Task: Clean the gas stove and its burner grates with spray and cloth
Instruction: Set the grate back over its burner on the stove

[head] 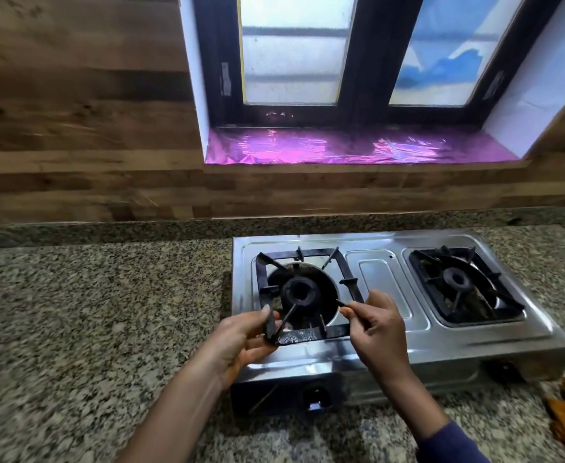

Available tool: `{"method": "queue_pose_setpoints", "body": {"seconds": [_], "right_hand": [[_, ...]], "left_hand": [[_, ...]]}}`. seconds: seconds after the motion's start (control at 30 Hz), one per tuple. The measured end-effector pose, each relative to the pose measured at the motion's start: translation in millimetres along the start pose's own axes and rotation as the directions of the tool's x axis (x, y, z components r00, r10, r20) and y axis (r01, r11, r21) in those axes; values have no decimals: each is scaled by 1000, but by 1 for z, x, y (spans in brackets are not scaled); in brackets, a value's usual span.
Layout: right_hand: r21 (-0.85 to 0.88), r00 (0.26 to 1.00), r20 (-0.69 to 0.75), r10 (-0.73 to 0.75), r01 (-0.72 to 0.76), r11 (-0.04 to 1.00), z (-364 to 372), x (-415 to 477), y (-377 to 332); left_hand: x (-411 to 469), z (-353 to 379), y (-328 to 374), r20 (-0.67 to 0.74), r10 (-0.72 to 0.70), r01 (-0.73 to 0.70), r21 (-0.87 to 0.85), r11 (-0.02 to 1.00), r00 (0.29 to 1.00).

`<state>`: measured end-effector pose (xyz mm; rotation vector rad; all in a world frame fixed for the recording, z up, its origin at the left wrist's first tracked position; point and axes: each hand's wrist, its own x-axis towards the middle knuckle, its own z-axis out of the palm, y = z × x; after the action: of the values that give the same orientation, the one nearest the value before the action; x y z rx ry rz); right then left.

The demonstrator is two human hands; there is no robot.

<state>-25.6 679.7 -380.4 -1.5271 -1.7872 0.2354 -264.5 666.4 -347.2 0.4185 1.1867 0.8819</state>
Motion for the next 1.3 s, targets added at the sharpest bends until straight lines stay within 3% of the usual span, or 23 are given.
{"method": "queue_pose_setpoints", "body": {"seconds": [0.2, 0.33, 0.43, 0.57, 0.63, 0.7, 0.93, 1.13, 1.3], "right_hand": [[74, 995, 9, -100, 99, 992, -11, -4, 1], [133, 992, 23, -122, 118, 984, -22, 3, 9], [140, 983, 80, -166, 154, 978, -34, 16, 25], [156, 947, 174, -271, 246, 957, -38, 38, 36], [163, 913, 253, -321, 286, 944, -34, 51, 42], [178, 877, 338, -341, 296, 939, -26, 68, 52], [183, 789, 483, -380, 334, 925, 15, 121, 75], [195, 764, 508, -398, 348, 917, 43, 139, 84], [194, 787, 504, -355, 298, 935, 49, 151, 85]], "left_hand": [[32, -1, 40, -71, 220, -216, 57, 975, 973], [39, -13, 50, 48, 364, -359, 332, 873, 930], [34, -20, 41, 70, 547, -462, 629, 626, 835], [21, -19, 14, 147, 779, -529, 807, 261, 609], [16, -19, 1, 158, 815, -480, 862, 162, 557], [15, -19, -11, 132, 821, -375, 921, 105, 555], [23, -6, -41, 46, 794, -157, 986, 62, 606], [30, -1, -43, 1, 799, -122, 988, 91, 602], [34, 6, -46, -18, 795, -140, 982, 128, 606]]}}
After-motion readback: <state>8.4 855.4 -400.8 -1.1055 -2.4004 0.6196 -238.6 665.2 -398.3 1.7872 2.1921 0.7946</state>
